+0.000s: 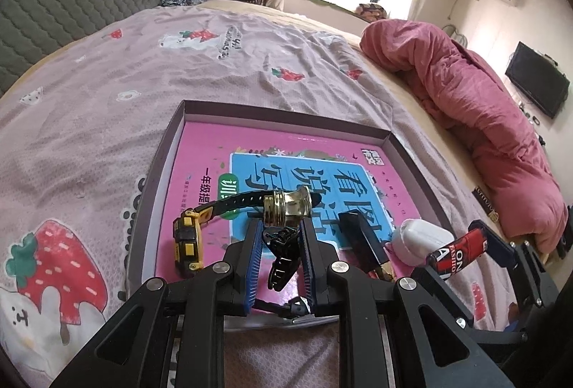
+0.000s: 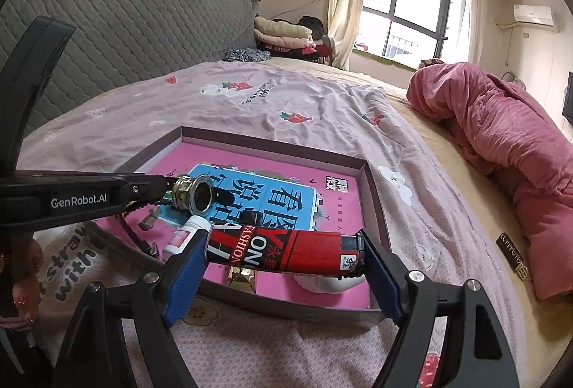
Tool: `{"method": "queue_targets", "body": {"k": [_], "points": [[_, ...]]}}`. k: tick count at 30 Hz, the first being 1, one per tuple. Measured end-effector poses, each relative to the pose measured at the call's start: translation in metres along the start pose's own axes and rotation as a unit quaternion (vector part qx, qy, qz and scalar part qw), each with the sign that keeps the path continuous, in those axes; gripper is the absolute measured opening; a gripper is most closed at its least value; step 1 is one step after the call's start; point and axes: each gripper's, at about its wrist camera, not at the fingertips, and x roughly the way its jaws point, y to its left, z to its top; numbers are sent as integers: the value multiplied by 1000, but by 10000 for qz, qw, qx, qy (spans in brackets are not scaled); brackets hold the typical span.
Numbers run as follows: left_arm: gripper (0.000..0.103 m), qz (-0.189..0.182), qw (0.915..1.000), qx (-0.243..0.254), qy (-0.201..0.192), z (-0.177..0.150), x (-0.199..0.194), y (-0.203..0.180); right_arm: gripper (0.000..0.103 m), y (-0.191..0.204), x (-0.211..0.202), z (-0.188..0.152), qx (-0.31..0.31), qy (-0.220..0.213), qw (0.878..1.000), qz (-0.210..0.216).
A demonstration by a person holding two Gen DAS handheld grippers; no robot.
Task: Organize rigid objects
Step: 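Carry the red lighter and black keys over the tray with both tools, then lower the lighter and keys into the tray and open both tools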
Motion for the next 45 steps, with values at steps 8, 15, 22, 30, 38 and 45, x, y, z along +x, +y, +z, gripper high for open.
{"method": "queue_targets", "body": {"k": [8,15,22,30,38,45], "points": [[21,71,9998,-50,186,1,12,8,81,15,23,4,-195,379,9990,97],[21,147,9988,-32,461,-4,26,11,81,24,38,2,-302,626,9975,154],[21,144,9988,-21,478,-4,29,11,82,21,42,3,-158,763,9967,243],[21,152,9987,1,489,-3,30,10,82,20,43,5,-170,803,9963,258],[26,95,9987,7,501,-4,28,10,82,20,43,5,-166,812,9962,259],[37,87,9987,-44,494,-4,26,12,82,20,44,6,-162,821,9961,263]]}}
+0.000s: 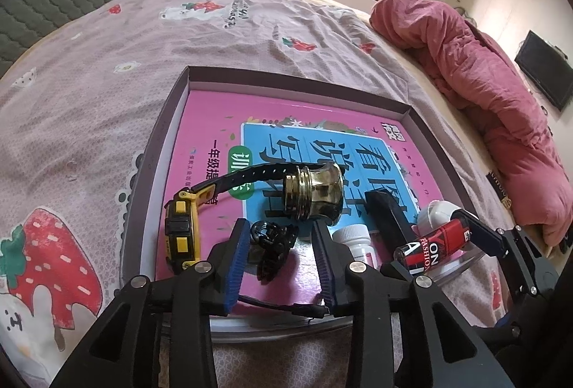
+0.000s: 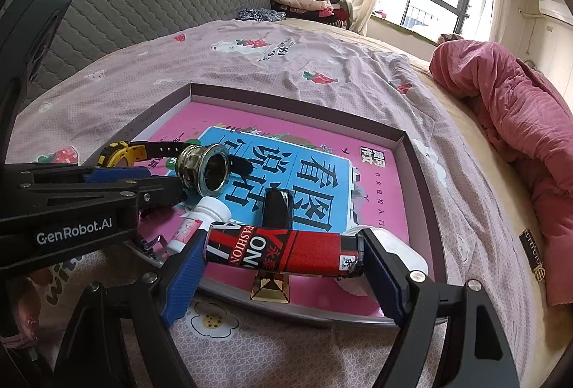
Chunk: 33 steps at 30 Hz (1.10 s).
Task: Organize rigid objects
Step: 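Lower the lighter and keys into the tray and open both tools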
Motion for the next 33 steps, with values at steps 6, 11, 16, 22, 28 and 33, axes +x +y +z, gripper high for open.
{"method": "queue_targets", "body": {"k": [6,11,16,22,28,33], "points": [[42,-33,10000,-13,-75,0,-9,1,82,0,0,0,-6,68,10000,15],[45,-58,9997,13,-235,-1,-24,0,82,1,1,3,-33,191,9998,20],[45,-43,9993,35,-365,-2,-38,0,82,-1,3,6,11,404,9991,123],[45,-31,9993,89,-373,-8,-50,-2,82,-3,4,3,168,345,9990,207],[45,10,9991,97,-401,-10,-59,-1,82,-8,2,-1,424,286,9984,238],[45,17,9990,68,-434,-10,-61,0,82,-11,-9,0,551,73,9984,-36]]}}
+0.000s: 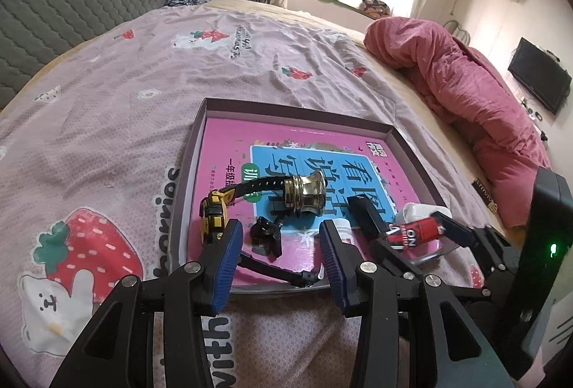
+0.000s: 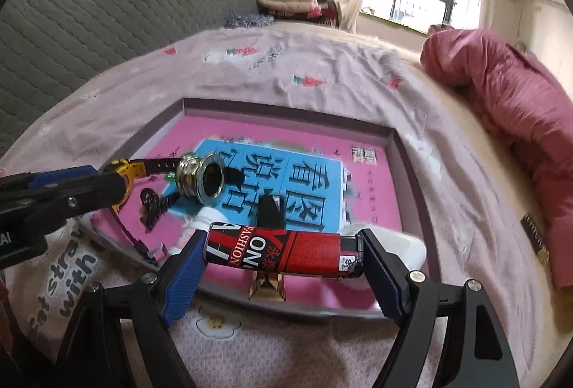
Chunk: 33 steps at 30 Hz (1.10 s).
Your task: Organize rigid objects
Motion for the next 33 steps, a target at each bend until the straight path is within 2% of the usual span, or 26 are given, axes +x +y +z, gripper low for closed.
{"method": "queue_targets", "body": {"k": [1,2,4,5,8,11,18,19,21,28,30,33], "points": [[45,-20,10000,5,3,0,0,0,82,-1,-6,-1,12,-295,9995,94],[45,-26,10000,12,20,0,1,0,82,-2,-6,-3,-69,-405,9989,225],[45,-111,9999,45,27,0,0,-1,82,0,-1,-3,-96,-151,9998,45],[45,-143,9999,75,38,0,1,-3,82,0,-2,-4,-130,-240,9995,132],[46,-351,9989,260,196,4,6,-12,82,5,-2,-5,-324,-294,9990,-30],[46,-221,9981,563,126,8,5,-25,82,11,-6,-4,-541,-375,9978,-107],[46,-171,9985,527,22,3,-5,-28,82,10,-28,3,-497,-642,9967,10],[47,-136,9986,520,22,3,-7,-27,82,8,-30,2,-449,-636,9970,11],[57,-57,9987,509,-21,2,-12,-27,82,5,-36,0,-397,-630,9972,-2],[61,118,9976,672,-74,-6,-33,-36,82,-4,-62,-13,-63,-676,9977,26],[68,192,9971,735,-88,-13,-40,-40,82,-7,-70,-18,4,-701,9975,-3],[70,297,9962,809,-89,-22,-48,-45,82,-11,-81,-25,115,-717,9974,-36]]}}
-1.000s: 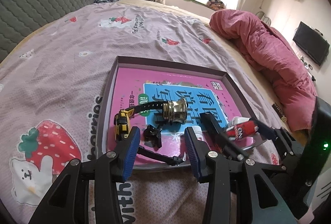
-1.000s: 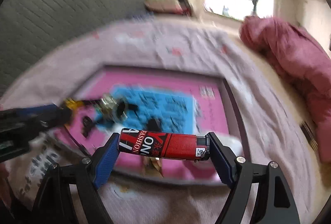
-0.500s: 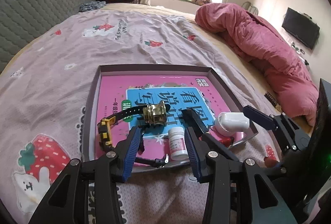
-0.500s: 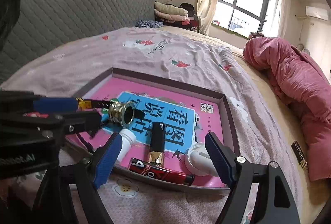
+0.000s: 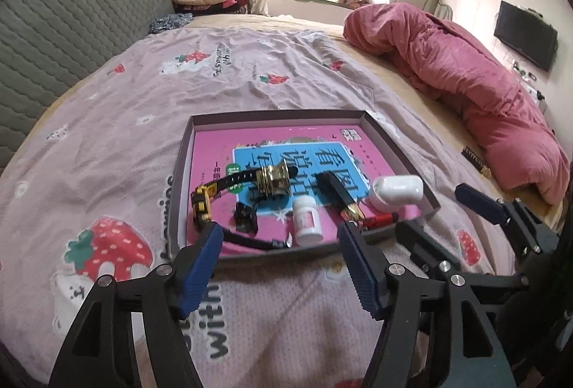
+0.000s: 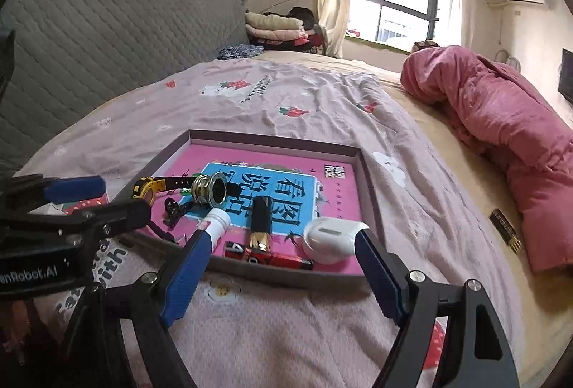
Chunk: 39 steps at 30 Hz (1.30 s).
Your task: Organize rigid objects
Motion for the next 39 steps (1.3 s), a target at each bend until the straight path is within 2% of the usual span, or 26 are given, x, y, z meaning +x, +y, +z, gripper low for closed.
{"method": "queue_targets", "body": {"k": [2,13,22,29,33,39], "points": [[75,90,10000,1,-2,-5,-6,-3,82,-2,-4,-4,29,26,10000,20],[75,532,9981,-283,158,-36,-15,-3,82,-1,-17,-30,187,223,9995,76],[75,609,9969,-382,313,-48,-7,1,82,-4,-19,-45,279,440,9986,83],[75,655,9962,-447,367,-53,-6,1,82,-6,-24,-49,368,422,9984,67],[75,541,9962,-513,458,-57,-3,3,82,-5,-25,-51,359,397,9985,89],[75,600,9961,-405,507,-62,2,-2,82,-3,-26,-52,341,350,9987,110]]}}
